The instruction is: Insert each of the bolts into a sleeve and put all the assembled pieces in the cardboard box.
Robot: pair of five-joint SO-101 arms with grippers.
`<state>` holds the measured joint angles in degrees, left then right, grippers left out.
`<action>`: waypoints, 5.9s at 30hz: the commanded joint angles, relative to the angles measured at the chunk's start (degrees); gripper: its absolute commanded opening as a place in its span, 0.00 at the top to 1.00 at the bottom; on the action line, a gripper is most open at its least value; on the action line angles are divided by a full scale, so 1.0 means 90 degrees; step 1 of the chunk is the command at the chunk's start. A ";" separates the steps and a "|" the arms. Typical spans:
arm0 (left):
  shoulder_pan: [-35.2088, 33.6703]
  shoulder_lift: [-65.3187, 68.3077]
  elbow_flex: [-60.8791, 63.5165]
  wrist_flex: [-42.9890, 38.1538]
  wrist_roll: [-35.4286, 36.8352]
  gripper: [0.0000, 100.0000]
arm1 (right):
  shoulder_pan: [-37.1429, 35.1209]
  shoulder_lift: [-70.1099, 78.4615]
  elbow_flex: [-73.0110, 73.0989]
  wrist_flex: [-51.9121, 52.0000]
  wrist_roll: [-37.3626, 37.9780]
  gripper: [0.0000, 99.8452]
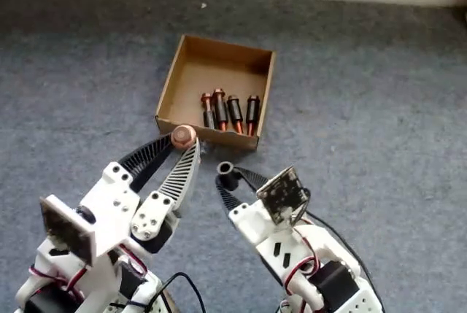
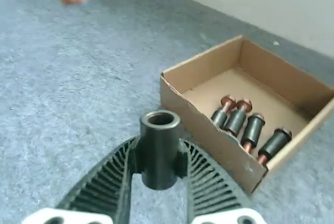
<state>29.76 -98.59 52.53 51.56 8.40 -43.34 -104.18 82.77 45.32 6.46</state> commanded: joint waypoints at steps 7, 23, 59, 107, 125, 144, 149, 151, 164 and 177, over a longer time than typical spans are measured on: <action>0.0044 -0.0112 0.0239 -0.0400 0.0625 1.00 | -0.0591 -0.0093 -0.0063 -0.1353 0.0537 0.99; 0.0034 -0.0122 0.0923 -0.0615 0.0654 1.00 | -0.0640 -0.0103 -0.0063 -0.1685 0.0537 0.99; -0.0562 -0.0611 0.1656 -0.0049 0.0244 0.80 | 0.0190 -0.0103 -0.0054 -0.1656 0.0488 0.99; -0.4107 -0.0620 0.4957 0.0117 -0.1065 0.97 | 0.2017 0.0952 -0.0601 -0.0943 0.0508 0.99; -0.4098 -0.0611 0.4957 0.0664 -0.1065 0.97 | 0.1880 0.7800 -0.4352 -0.2437 0.0498 0.99; -0.4137 -0.0611 0.4957 0.0664 -0.1065 0.97 | 0.1040 1.2596 -0.7546 -0.3043 0.1866 0.99; -0.4137 -0.0611 0.4957 0.0664 -0.1065 0.97 | 0.0972 1.3348 -0.8190 -0.2203 0.2110 0.96; -0.4137 -0.0611 0.4957 0.0664 -0.1065 0.97 | 0.0982 1.3534 -0.8425 -0.1880 0.2110 0.90; -0.4137 -0.0611 0.4957 0.0645 -0.1065 0.97 | 0.0943 1.3621 -0.9607 0.0278 0.2110 0.87; -0.4117 -0.0611 0.4957 0.0645 -0.1065 0.97 | 0.0952 1.3621 -1.1414 0.4234 0.2071 0.99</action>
<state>-6.99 -103.96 96.04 57.45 -0.40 -34.11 19.78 -14.73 76.88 25.01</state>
